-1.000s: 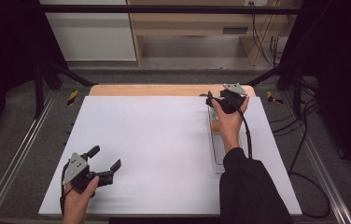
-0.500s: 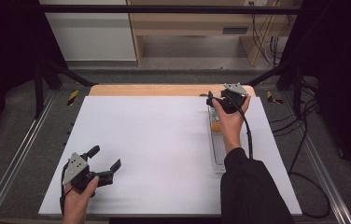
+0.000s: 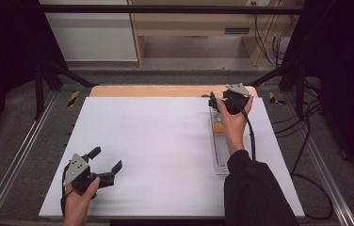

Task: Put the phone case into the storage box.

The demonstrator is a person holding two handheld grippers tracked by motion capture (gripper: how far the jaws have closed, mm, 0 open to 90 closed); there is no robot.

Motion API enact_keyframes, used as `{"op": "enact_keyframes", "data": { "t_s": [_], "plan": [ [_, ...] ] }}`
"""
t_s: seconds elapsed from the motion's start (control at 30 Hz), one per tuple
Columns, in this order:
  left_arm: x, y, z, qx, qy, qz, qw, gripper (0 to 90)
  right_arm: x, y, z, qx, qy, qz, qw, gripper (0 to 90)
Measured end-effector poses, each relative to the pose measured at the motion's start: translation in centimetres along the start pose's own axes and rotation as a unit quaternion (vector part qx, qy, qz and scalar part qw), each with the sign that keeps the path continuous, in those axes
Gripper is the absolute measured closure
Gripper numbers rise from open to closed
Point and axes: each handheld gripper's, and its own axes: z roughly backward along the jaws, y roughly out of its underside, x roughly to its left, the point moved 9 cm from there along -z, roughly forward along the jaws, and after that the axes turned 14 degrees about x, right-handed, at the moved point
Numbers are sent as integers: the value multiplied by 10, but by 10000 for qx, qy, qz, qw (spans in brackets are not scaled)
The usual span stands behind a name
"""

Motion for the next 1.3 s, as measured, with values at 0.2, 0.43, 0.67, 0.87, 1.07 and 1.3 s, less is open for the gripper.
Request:
{"op": "enact_keyframes", "data": {
  "t_s": [0.2, 0.43, 0.67, 0.87, 1.07, 1.3],
  "plan": [
    [1, 0, 0, 8, -42, 10, 10000, 29, 1, -2, 6, -32, -24, 90, 10000, 45],
    [0, 0, -1, 18, -33, -13, 10000, 29, 4, -4, 12, -74, -117, 158, 9998, 44],
    [1, 0, 0, 5, -31, -19, 10000, 29, 0, -3, 15, -35, -28, 202, 9998, 39],
    [1, 0, 0, 3, -31, -27, 10000, 29, 3, -4, 20, -79, -102, 166, 9998, 37],
    [-1, 0, 0, -2, -15, -53, 10000, 27, 4, -4, 25, -99, -114, 222, 9996, 40],
    [0, 0, -1, 18, -26, -45, 10000, 27, 7, -6, 32, -138, -187, 305, 9993, 37]
  ]
}}
